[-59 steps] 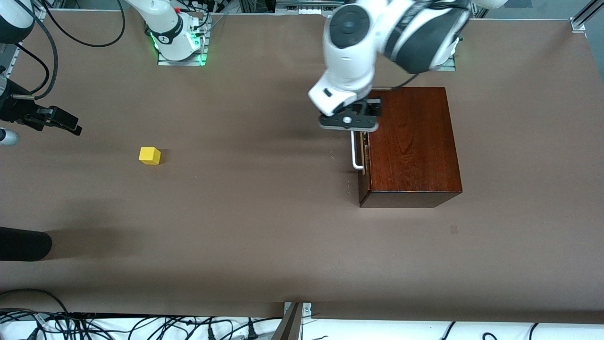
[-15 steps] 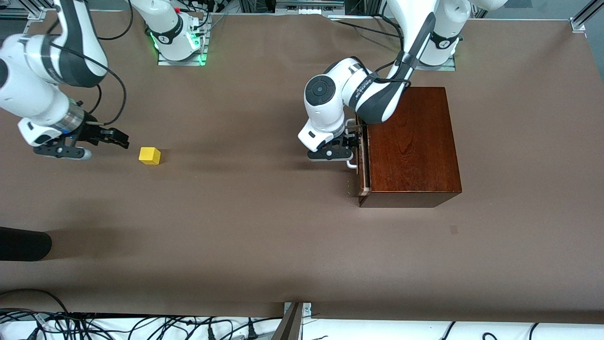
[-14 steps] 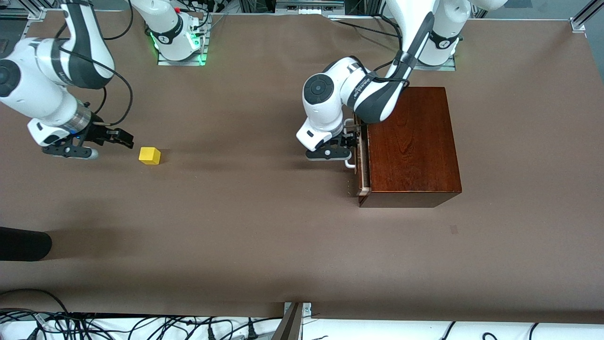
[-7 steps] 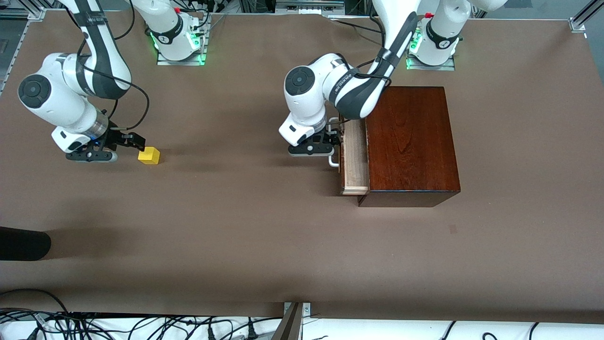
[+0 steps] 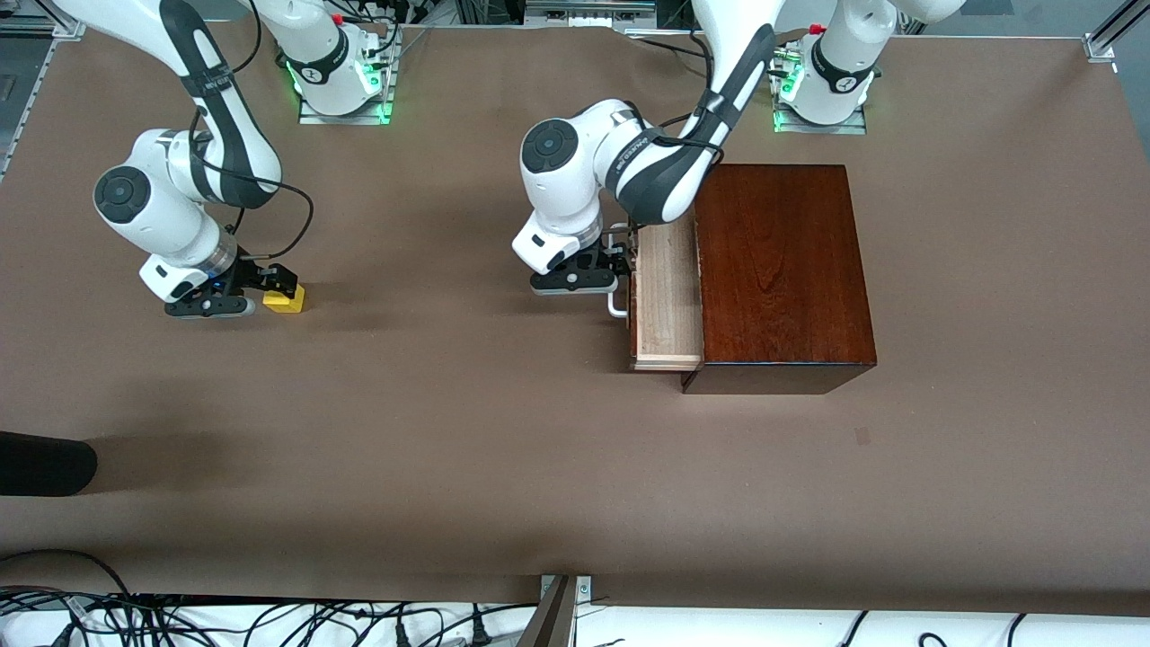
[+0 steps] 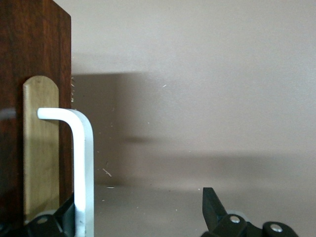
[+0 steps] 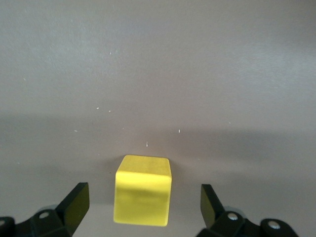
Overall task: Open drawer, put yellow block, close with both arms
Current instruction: 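Pull the drawer open with the left gripper while the right gripper grasps the cube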
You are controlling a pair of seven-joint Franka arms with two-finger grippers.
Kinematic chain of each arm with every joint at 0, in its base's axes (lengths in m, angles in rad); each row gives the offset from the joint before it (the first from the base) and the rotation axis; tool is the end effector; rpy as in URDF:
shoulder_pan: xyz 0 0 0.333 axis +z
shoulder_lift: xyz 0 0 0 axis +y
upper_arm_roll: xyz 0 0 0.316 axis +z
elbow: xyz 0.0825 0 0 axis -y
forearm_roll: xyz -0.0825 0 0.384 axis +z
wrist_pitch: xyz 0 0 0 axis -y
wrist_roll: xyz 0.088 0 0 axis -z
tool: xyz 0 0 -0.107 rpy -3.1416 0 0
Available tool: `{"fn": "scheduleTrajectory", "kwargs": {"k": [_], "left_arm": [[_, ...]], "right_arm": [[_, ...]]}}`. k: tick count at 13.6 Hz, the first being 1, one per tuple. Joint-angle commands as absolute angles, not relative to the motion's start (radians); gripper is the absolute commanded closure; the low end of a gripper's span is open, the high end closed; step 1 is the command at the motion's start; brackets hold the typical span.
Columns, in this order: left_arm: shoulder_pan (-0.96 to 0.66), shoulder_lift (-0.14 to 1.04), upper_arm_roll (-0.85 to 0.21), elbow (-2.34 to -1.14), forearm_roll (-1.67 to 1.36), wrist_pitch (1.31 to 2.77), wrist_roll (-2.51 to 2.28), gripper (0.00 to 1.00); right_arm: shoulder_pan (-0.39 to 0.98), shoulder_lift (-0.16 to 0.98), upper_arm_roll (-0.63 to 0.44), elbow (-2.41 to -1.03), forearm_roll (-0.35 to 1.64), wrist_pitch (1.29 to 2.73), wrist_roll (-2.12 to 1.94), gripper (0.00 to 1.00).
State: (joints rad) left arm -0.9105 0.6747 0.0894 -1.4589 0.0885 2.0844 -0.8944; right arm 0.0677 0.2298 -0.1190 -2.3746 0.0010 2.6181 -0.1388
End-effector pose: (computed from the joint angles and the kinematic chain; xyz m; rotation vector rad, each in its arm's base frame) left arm 0.4812 -0.5268 0.2838 -3.0176 -0.0147 -0.1045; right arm 0.5086 -0.0274 0.2293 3.1105 0.1400 0.0198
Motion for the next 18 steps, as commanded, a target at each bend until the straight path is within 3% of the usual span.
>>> {"fn": "scheduleTrajectory", "kwargs": {"k": [1,10,11,12,13,15,18], "left_arm": [[-0.953,0.750,0.058,-1.374,0.006,2.164,-1.006,0.00],[-0.983,0.788,0.066,-1.298,0.005,2.164,-1.040,0.00],[-0.983,0.788,0.066,-1.298,0.005,2.164,-1.040,0.00],[-0.983,0.787,0.066,-1.298,0.005,2.163,-1.040,0.00],[-0.983,0.784,0.066,-1.298,0.003,2.163,-1.042,0.00],[-0.998,0.788,0.066,-1.295,-0.002,2.169,-1.049,0.00],[-0.999,0.782,0.066,-1.299,-0.002,2.183,-1.045,0.00]], "right_arm": [[0.061,0.256,-0.117,-2.385,0.000,2.666,-0.192,0.00],[0.060,0.302,-0.117,-2.411,0.002,2.718,-0.196,0.00],[0.060,0.304,-0.117,-2.411,0.000,2.718,-0.196,0.14],[0.060,0.304,-0.117,-2.411,0.002,2.718,-0.196,0.44],[0.060,0.304,-0.117,-2.411,0.002,2.718,-0.196,0.65],[0.060,0.304,-0.117,-2.411,0.002,2.718,-0.196,0.78],[0.060,0.293,-0.117,-2.410,0.002,2.708,-0.195,0.80]]}}
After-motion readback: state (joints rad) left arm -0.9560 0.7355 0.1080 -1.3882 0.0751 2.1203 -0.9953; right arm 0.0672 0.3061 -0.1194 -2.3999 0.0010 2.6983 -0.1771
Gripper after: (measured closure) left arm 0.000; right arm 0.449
